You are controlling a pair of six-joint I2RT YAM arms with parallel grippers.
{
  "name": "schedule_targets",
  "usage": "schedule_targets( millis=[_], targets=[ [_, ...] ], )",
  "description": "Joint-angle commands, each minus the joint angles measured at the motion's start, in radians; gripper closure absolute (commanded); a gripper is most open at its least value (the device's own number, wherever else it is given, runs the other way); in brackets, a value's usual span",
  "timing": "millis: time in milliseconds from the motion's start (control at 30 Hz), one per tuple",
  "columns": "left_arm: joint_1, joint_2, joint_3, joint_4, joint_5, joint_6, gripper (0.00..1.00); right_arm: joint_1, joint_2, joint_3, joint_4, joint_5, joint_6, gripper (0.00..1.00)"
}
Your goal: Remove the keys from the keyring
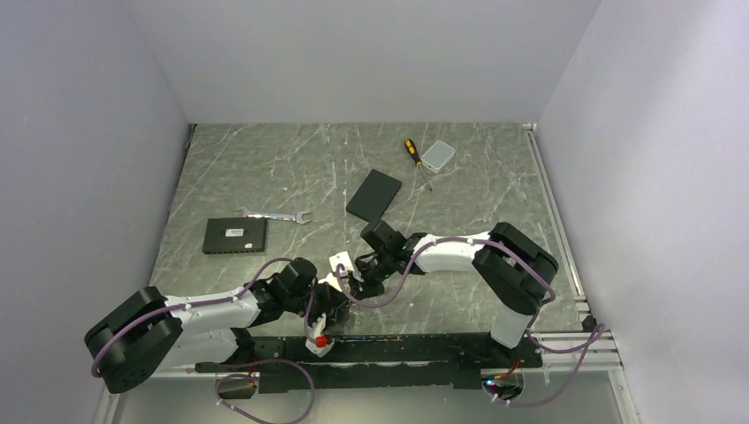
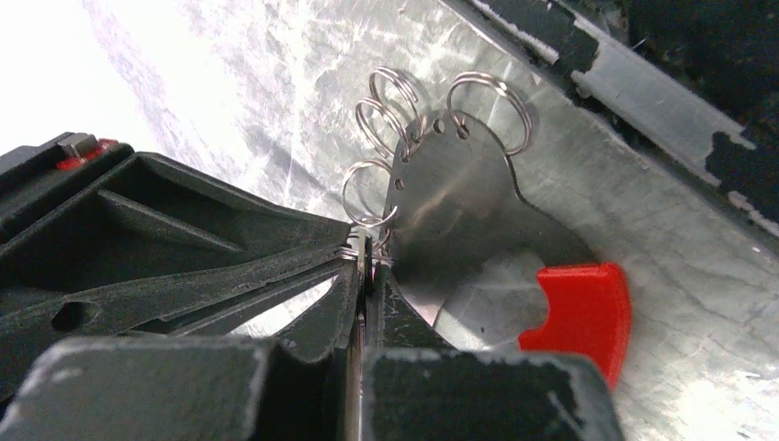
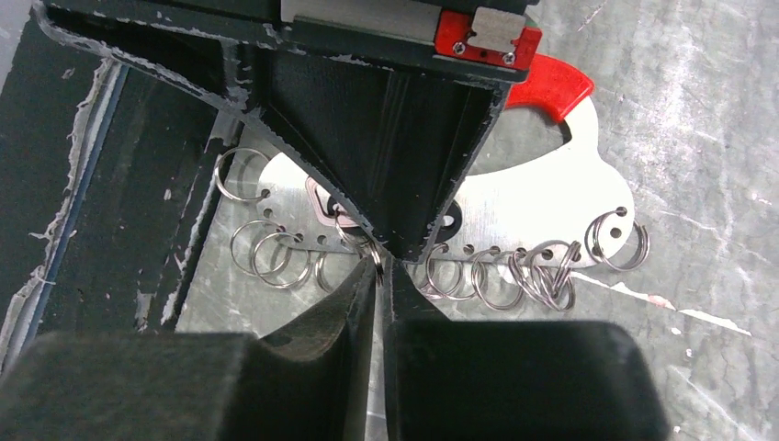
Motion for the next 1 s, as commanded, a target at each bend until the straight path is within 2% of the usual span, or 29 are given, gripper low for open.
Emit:
schedule_targets(
  millis=[0,33,67,667,967],
  targets=[
    [-0.008,0.009,-0.013,-0.066,-0.025,-0.045,1.00,0.015,-0.017,-0.006,0.020,0.021,-0.016,0.95],
    [-0.009,0.010,-0.010,-0.068,-0.031,-0.051,1.00,0.015,-0.023,-0.007,0.016,0.021,-0.023,1.00],
    [-0.009,0.010,-0.007,-0.071,-0.038,-0.058,1.00,0.015,-0.029,-0.010,0.016,0.020,-0.030,1.00],
    [-0.009,-0.073,-0.014,-0.160,-0.097,-0.103,1.00,-0.088,-0.115,-0.095,0.242,-0.067,0.111,1.00],
    [-0.008,-0.040,-0.001,-0.129,-0.092,-0.100,1.00,-0.113,-0.102,-0.131,0.444,-0.083,0.232,1.00]
  ],
)
